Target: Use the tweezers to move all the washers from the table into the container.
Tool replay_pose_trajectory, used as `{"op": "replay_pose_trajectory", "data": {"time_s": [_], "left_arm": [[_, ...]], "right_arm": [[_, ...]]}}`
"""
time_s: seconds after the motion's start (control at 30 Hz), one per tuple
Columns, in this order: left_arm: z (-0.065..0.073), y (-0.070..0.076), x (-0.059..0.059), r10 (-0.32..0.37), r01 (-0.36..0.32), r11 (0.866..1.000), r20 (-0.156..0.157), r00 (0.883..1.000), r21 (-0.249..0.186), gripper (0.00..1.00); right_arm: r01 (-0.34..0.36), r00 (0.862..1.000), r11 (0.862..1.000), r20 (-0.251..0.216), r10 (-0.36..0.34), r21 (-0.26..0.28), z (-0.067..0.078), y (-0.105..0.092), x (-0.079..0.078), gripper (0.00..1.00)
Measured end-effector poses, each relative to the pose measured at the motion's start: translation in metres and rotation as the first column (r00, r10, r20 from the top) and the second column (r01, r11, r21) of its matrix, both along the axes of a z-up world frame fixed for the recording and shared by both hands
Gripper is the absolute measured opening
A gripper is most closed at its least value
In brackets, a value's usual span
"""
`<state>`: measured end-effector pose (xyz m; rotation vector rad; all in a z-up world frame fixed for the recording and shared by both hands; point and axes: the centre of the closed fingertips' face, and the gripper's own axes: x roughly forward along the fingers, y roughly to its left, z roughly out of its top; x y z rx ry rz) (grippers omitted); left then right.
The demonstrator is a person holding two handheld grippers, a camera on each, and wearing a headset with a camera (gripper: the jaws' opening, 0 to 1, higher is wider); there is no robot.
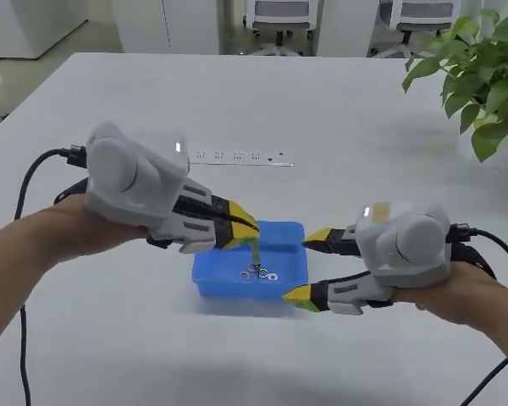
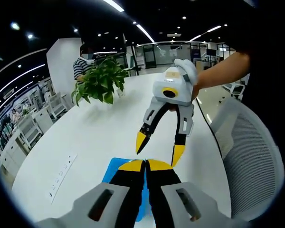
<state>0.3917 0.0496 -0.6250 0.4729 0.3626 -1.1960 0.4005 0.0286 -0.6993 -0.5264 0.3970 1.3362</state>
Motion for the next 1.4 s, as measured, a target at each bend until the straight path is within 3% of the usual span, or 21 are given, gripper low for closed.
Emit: {"op": "replay_pose_trajectory", "data": {"time_s": [0.4,0.77,1.1,1.4], "left_arm": [[0.003,-0.012,-0.022,-0.066,0.066,0.998,-0.005,0.998,-0.016,0.05],[0.008,-0.014,-0.033,-0.087,0.087,0.995,-0.006,0.996,-0.045,0.05],[0.0,-0.006,-0.043,-0.085,0.084,0.995,-0.024,0.996,-0.057,0.05],[-0.024,0.005,-0.052,-0.087,0.087,0.996,-0.059,0.994,-0.008,0.05]], "right_arm": [[-0.159,0.985,0.987,0.061,0.159,-0.005,-0.002,0.023,-0.026,0.33],[-0.213,0.975,0.977,0.071,0.213,0.0,-0.005,0.039,-0.035,0.22],[-0.237,0.97,0.971,0.06,0.237,0.002,-0.011,0.042,-0.043,0.12],[-0.259,0.964,0.965,0.049,0.261,-0.039,-0.028,0.039,-0.052,0.1]]}}
